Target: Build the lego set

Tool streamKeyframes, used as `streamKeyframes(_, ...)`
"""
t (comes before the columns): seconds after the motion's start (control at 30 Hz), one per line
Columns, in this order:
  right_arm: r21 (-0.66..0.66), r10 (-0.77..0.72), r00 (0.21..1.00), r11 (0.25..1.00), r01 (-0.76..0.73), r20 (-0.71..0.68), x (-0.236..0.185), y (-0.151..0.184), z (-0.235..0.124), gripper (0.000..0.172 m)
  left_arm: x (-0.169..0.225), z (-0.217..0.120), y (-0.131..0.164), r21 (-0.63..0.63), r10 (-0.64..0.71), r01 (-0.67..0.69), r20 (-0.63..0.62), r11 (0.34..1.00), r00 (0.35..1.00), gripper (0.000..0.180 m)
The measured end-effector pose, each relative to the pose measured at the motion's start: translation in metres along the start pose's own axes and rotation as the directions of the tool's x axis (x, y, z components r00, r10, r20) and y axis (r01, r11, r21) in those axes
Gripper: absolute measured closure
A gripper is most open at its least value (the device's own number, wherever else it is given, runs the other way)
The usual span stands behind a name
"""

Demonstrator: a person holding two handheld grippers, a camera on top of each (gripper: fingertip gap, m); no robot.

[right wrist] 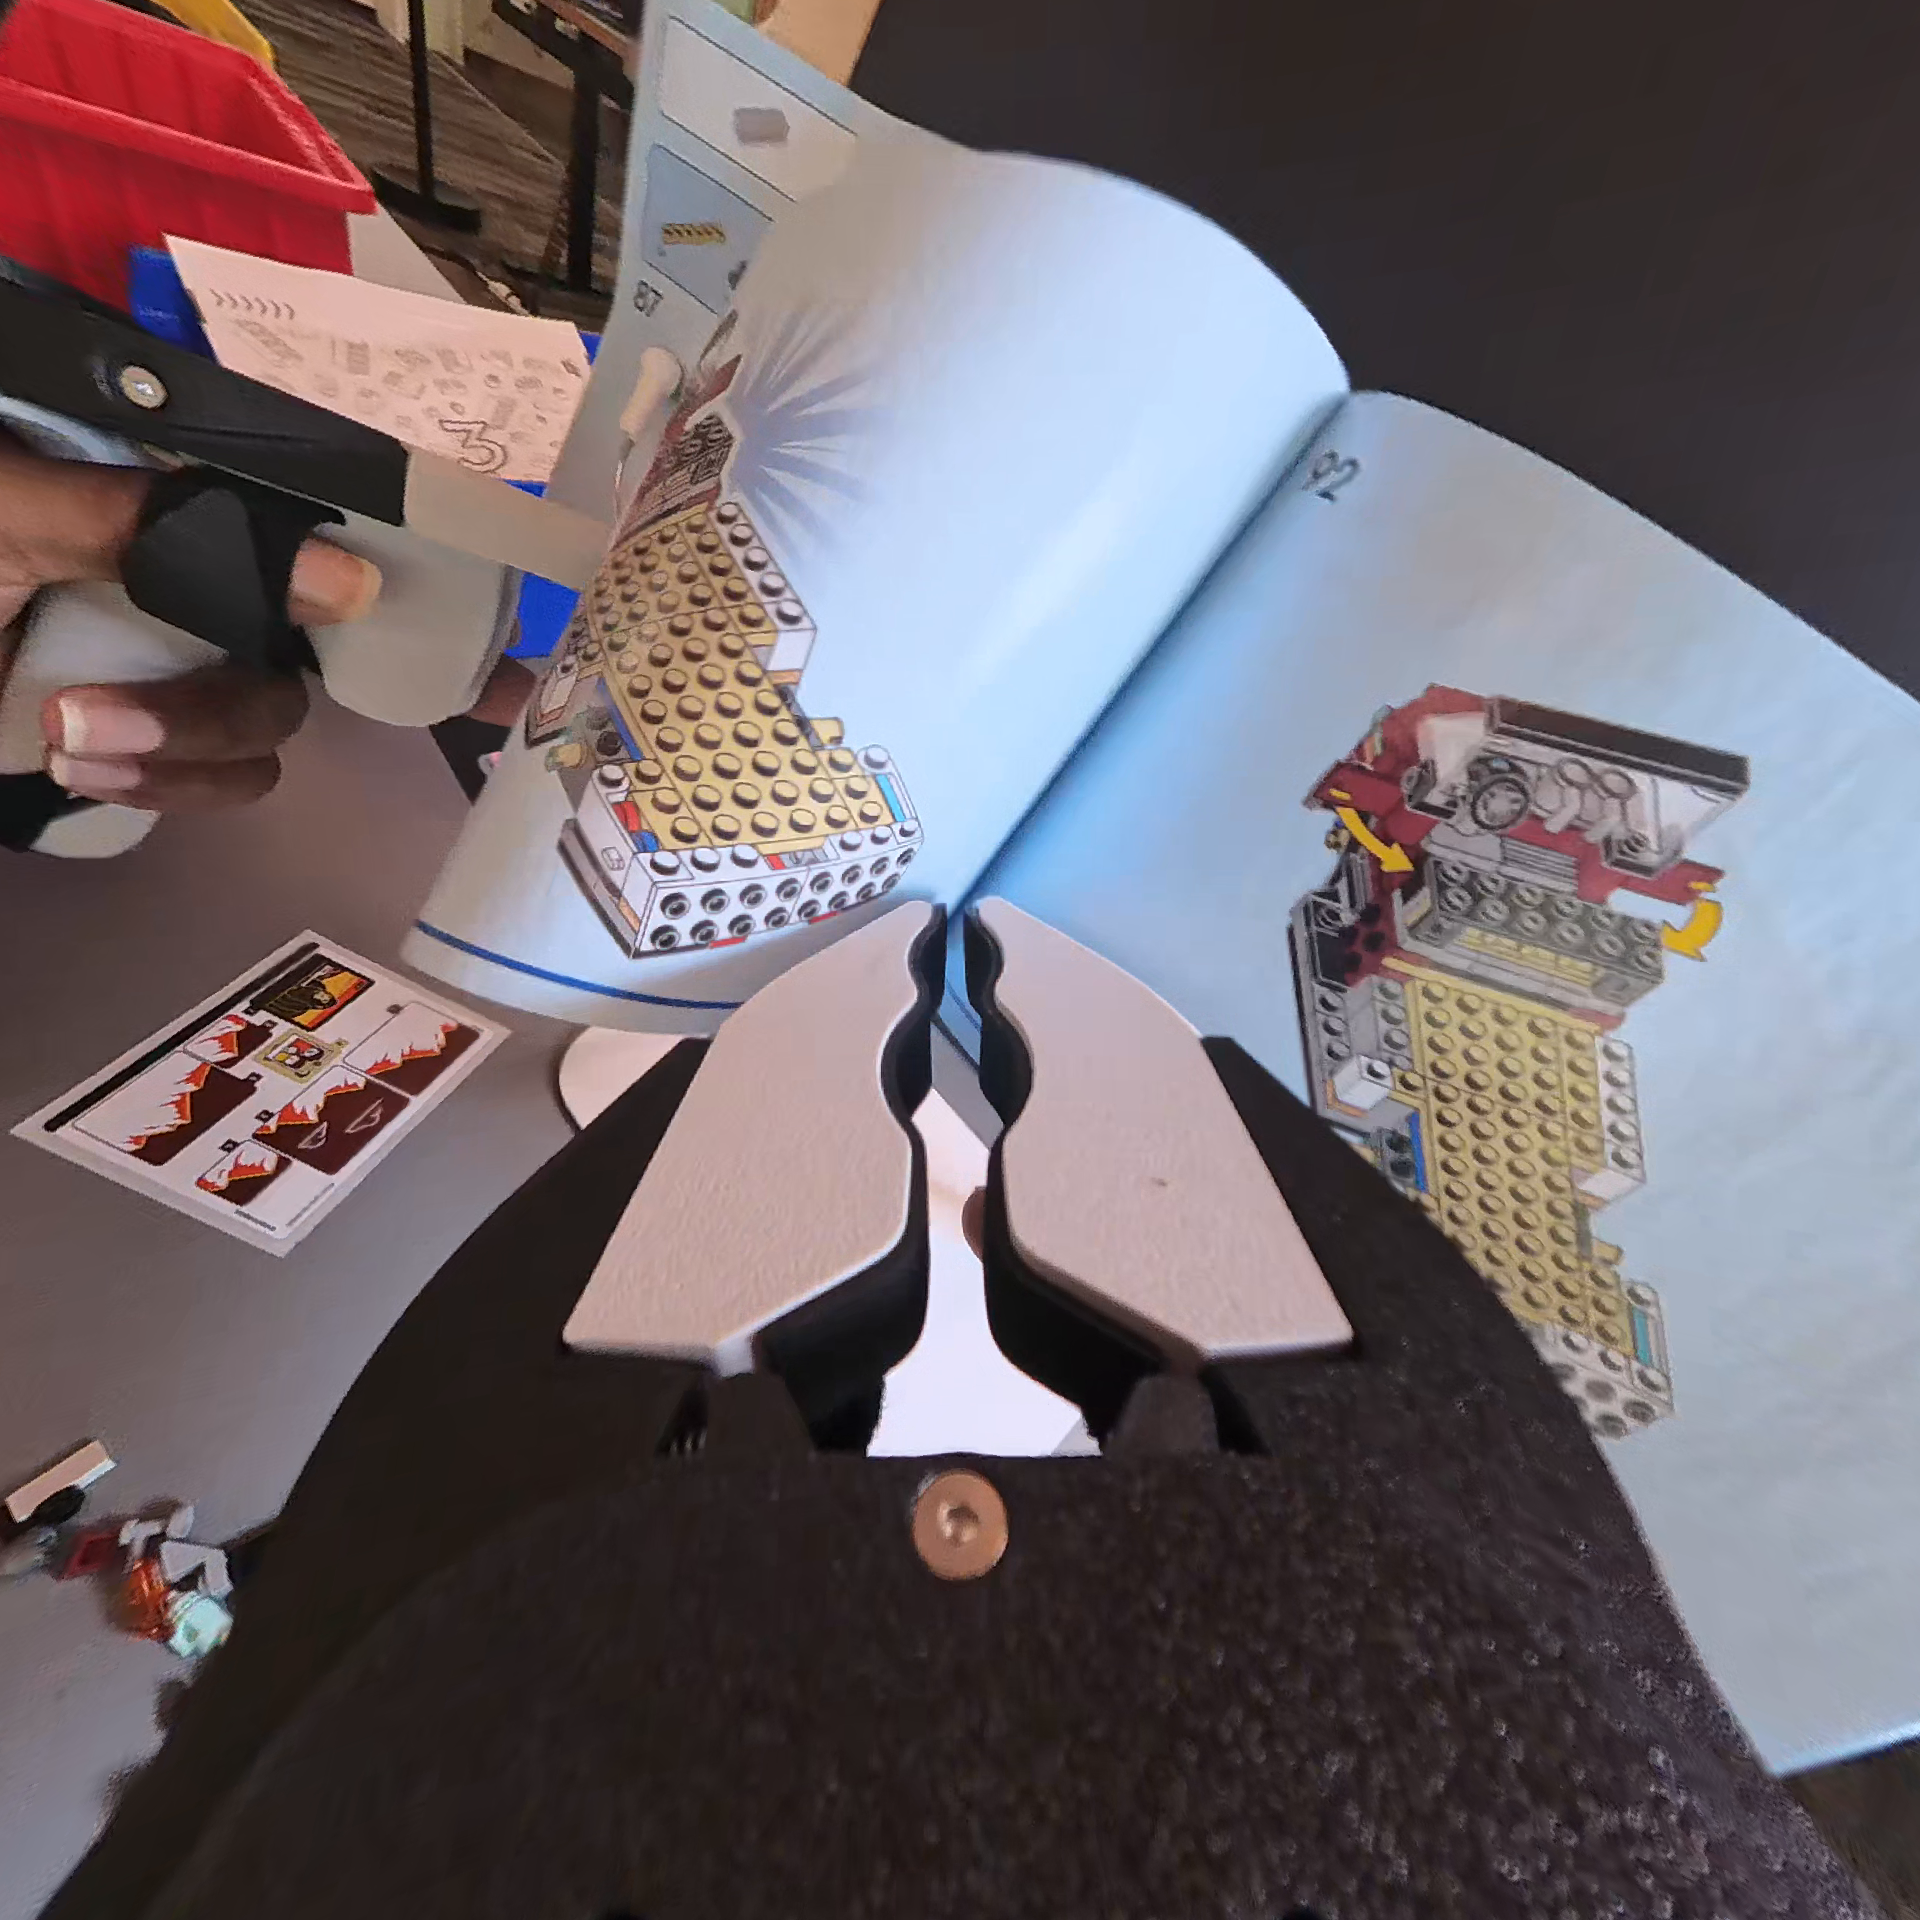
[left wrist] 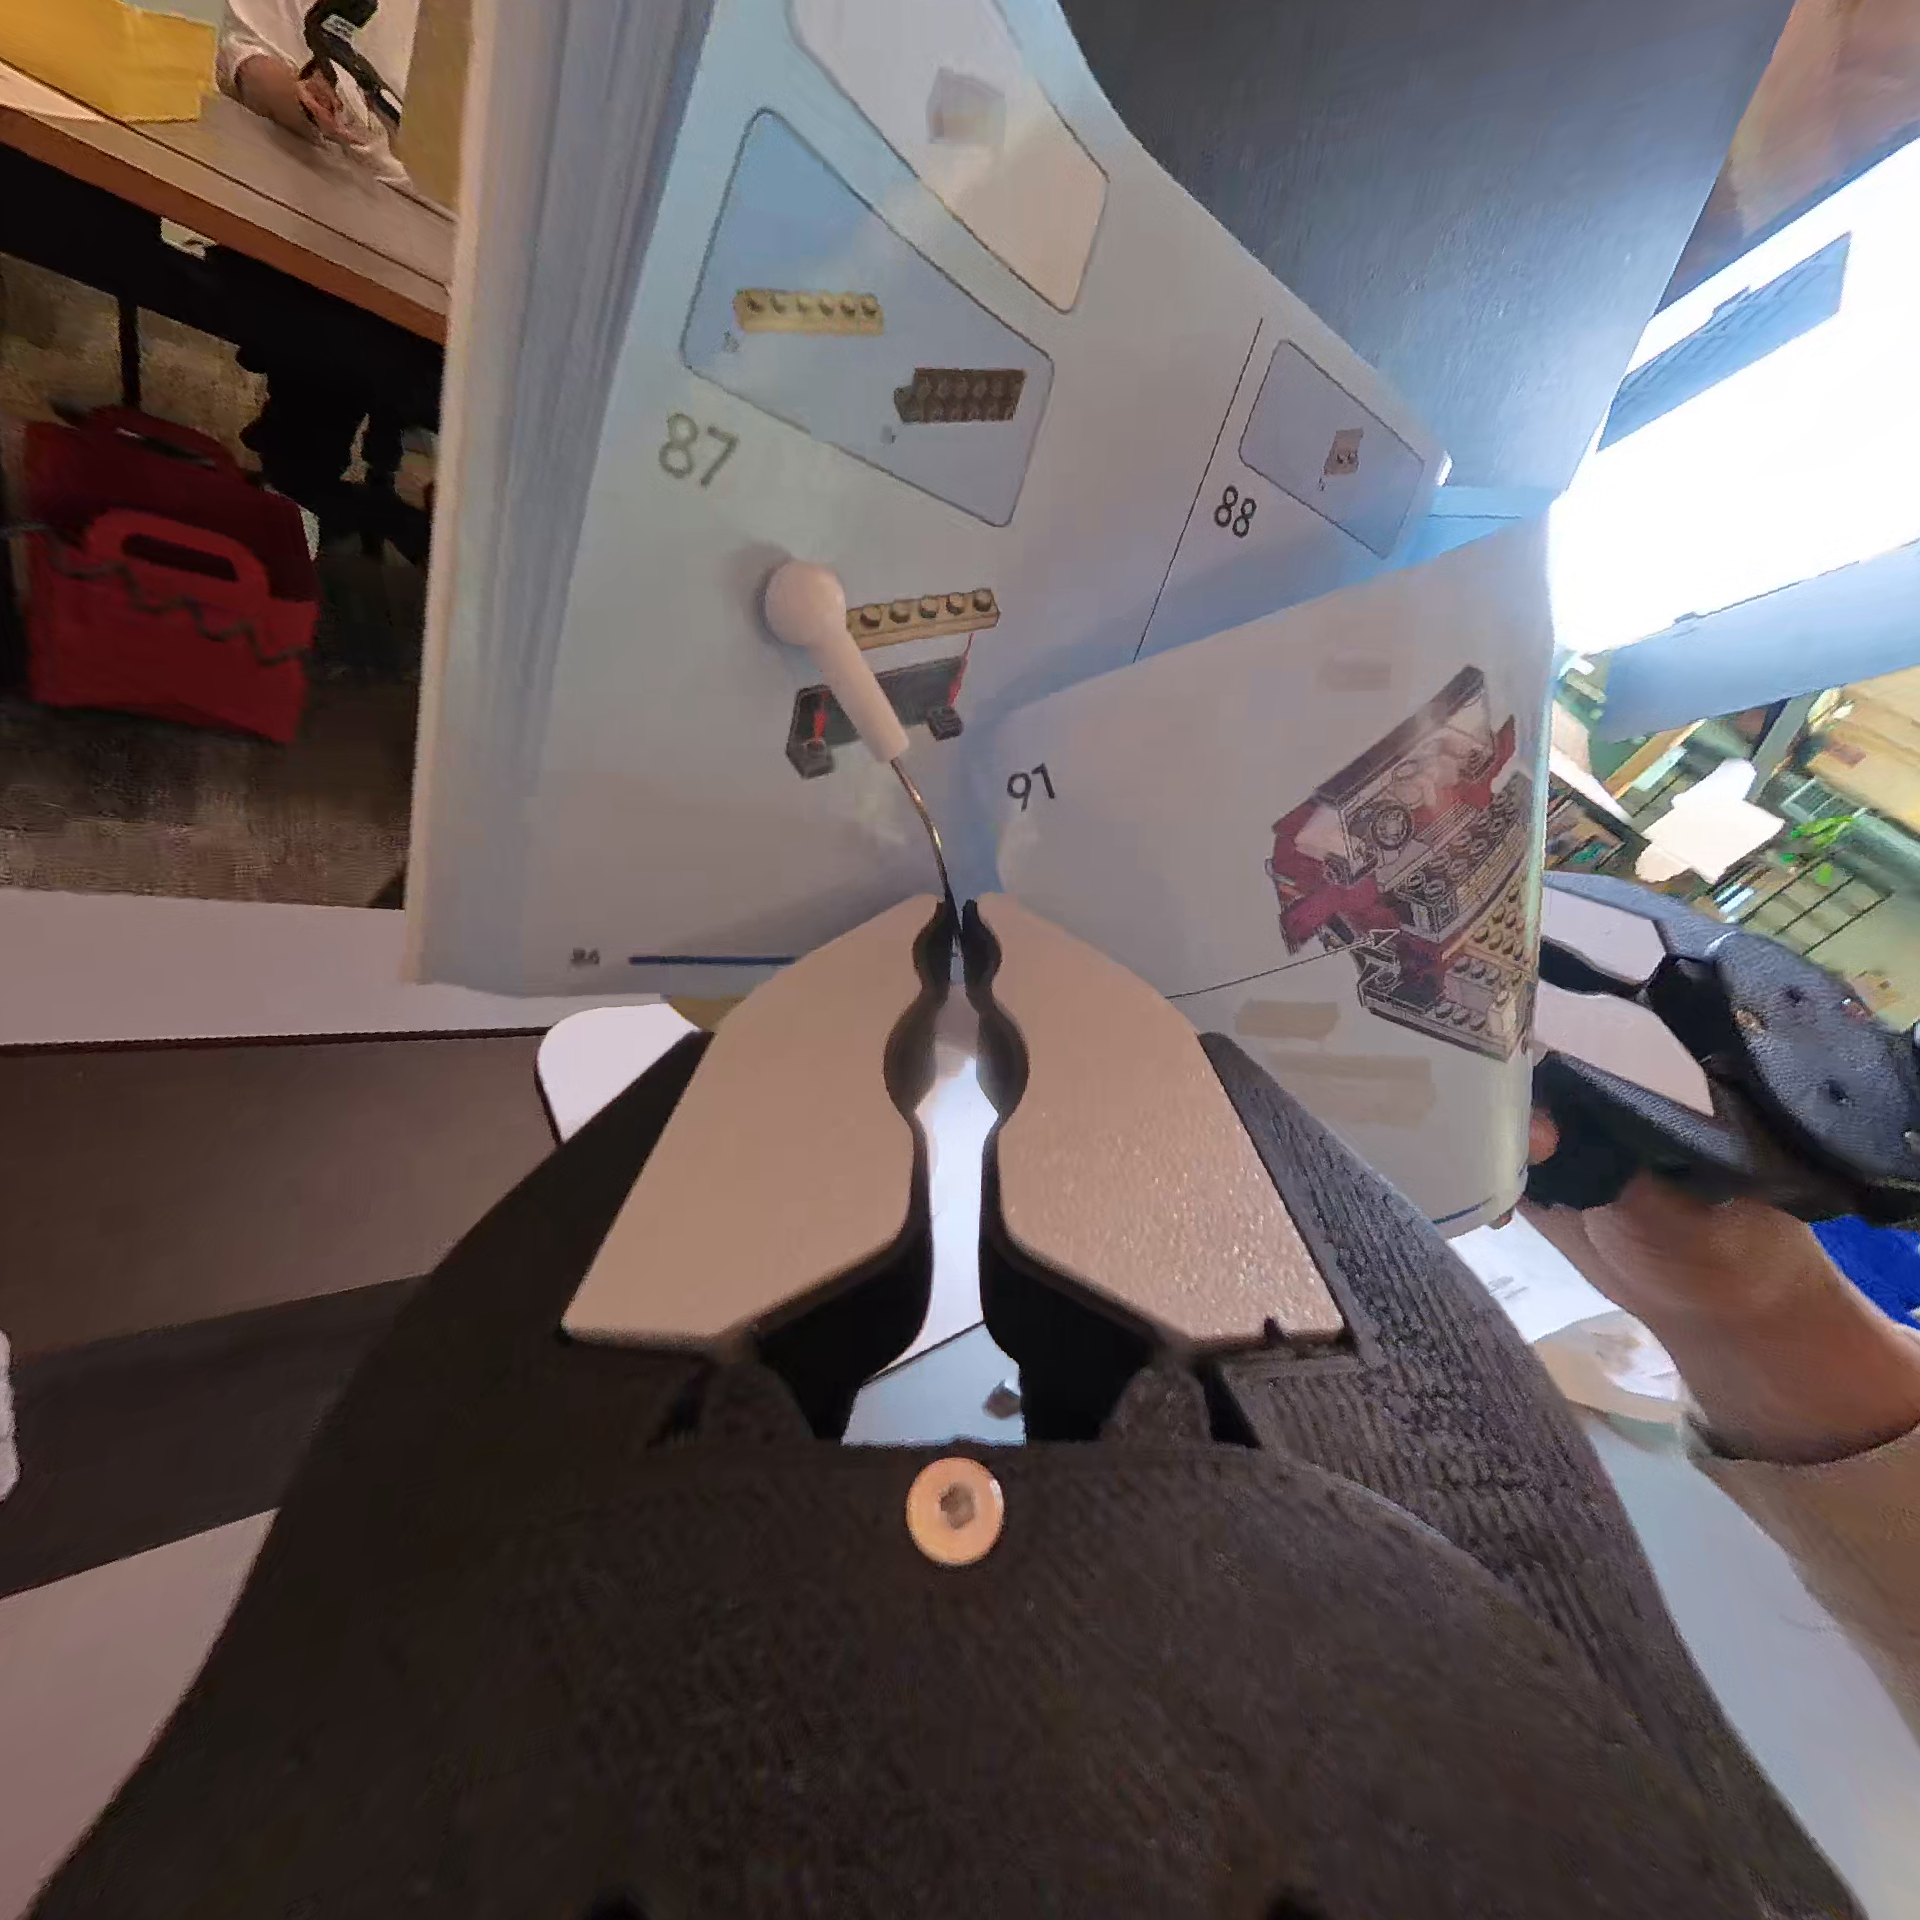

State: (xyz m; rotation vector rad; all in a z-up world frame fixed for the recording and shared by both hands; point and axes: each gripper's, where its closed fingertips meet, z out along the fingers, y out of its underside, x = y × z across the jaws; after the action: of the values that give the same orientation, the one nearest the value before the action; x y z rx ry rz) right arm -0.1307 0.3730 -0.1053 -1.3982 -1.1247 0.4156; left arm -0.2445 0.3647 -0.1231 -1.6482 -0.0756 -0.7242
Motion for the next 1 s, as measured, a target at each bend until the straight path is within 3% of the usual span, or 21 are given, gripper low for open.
streamKeyframes(0.2, -0.046, -0.075, 0.997, 0.996, 0.075, -0.002, -0.010, -0.012, 0.017, 0.169, -0.005, -0.007, 0.004, 0.144, -0.294, 0.321, -0.180, 0.936, 0.939, 0.180)
streamKeyframes(0.37, -0.101, -0.114, 0.993, 0.989, 0.110, -0.035, -0.011, -0.016, 0.028, 0.171, -0.008, -0.011, 0.011, 0.126, -0.454, 0.518, -0.336, 0.846, 0.825, 0.180)
streamKeyframes(0.67, -0.117, -0.110, 0.992, 0.988, 0.102, -0.068, -0.012, -0.015, 0.035, 0.171, -0.009, -0.014, 0.015, 0.141, -0.499, 0.583, -0.385, 0.800, 0.777, 0.179)
streamKeyframes(0.87, -0.152, -0.152, 0.986, 0.978, 0.140, -0.068, -0.020, -0.018, 0.046, 0.172, -0.009, -0.016, 0.024, 0.138, -0.575, 0.705, -0.480, 0.696, 0.662, 0.179)
streamKeyframes(1.0, -0.211, -0.166, 0.983, 0.966, 0.148, -0.073, -0.025, -0.018, 0.056, 0.172, -0.007, -0.017, 0.022, 0.167, -0.540, 0.646, -0.418, 0.745, 0.731, 0.179)
